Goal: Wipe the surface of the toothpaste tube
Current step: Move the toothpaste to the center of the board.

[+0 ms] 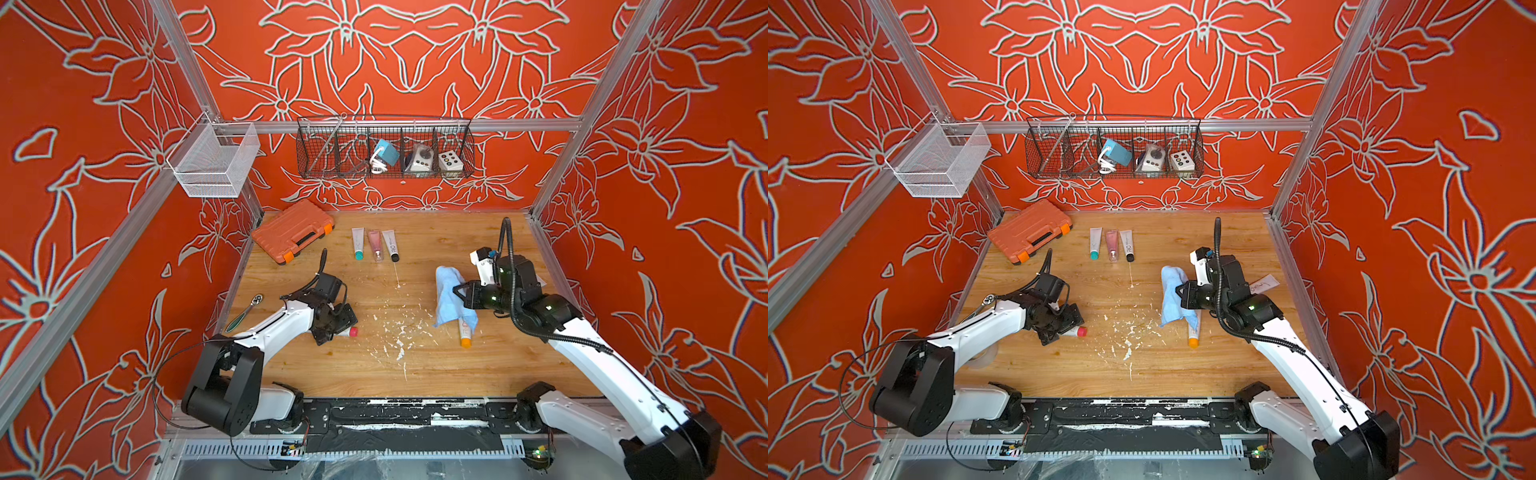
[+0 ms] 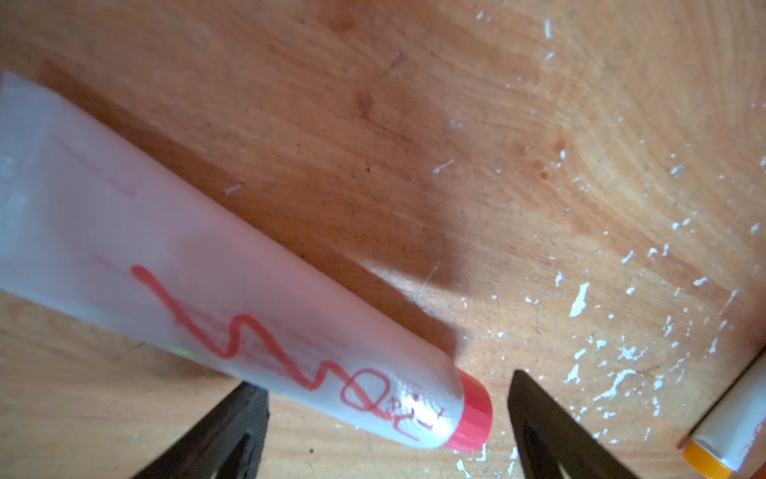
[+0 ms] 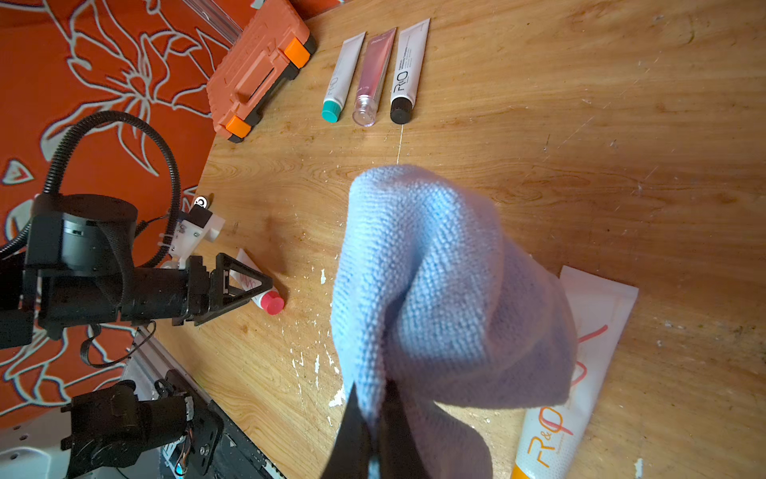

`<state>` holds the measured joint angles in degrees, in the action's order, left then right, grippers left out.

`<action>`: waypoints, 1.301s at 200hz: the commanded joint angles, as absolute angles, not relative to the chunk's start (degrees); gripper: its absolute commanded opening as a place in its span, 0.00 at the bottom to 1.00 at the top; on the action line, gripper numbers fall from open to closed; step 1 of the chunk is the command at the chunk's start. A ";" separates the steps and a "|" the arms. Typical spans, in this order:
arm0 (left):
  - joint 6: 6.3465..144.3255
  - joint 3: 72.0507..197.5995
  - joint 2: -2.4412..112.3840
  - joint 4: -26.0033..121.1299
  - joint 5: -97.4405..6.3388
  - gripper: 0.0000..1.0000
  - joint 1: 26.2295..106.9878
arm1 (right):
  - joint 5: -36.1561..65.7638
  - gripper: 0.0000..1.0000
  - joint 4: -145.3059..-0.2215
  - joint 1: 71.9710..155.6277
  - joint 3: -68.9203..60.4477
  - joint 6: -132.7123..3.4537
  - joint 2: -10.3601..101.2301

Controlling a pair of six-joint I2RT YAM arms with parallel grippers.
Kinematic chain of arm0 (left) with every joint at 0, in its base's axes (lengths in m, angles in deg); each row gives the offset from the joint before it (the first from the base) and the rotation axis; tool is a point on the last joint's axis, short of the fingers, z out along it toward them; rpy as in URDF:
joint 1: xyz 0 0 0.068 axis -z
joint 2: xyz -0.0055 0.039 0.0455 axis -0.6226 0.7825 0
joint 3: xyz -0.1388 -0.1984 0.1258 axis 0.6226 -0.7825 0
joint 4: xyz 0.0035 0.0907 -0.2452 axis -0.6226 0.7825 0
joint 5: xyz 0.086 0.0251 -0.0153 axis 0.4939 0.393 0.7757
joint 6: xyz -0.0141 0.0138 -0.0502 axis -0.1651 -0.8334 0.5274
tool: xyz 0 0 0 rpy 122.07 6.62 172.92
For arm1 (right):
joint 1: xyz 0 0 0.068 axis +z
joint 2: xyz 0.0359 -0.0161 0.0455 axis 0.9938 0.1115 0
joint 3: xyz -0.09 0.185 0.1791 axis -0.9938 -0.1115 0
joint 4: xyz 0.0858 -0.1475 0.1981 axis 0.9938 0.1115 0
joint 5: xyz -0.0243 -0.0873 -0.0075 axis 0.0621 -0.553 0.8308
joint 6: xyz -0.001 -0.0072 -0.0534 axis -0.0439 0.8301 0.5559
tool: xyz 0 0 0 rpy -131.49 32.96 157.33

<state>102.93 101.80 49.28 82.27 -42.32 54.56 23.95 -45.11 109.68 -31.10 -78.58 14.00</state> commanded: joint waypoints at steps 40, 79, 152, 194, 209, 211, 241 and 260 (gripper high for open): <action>101.90 103.77 50.78 83.29 -40.03 0.82 55.63 | 25.13 0.00 -46.32 109.17 -32.11 -78.33 14.22; 101.88 103.73 51.04 84.53 -37.43 0.70 59.33 | 25.29 0.00 -46.91 109.17 -32.91 -78.88 13.96; 101.97 105.01 52.43 84.97 -34.29 0.46 64.40 | 24.95 0.00 -46.60 109.01 -33.51 -78.55 13.26; 101.98 106.21 54.26 84.62 -34.23 0.37 66.20 | 25.08 0.00 -46.55 108.76 -33.78 -78.22 13.26; 102.02 107.25 54.86 84.79 -33.87 0.35 67.56 | 25.02 0.00 -46.35 108.55 -33.66 -78.01 13.08; 102.07 107.42 54.91 84.93 -33.85 0.35 67.77 | 25.04 0.00 -46.35 108.56 -33.69 -78.01 13.04; 104.08 109.24 56.64 84.89 -35.32 0.34 72.17 | 25.04 0.00 -45.94 108.13 -33.87 -77.66 12.57; 105.69 110.06 57.38 84.34 -35.49 0.32 75.61 | 24.95 0.00 -45.78 107.77 -34.09 -77.48 12.29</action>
<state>103.09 108.55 56.40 83.86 -34.97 72.09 24.74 -45.60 108.48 -33.16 -78.07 13.43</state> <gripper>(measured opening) 0.338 0.057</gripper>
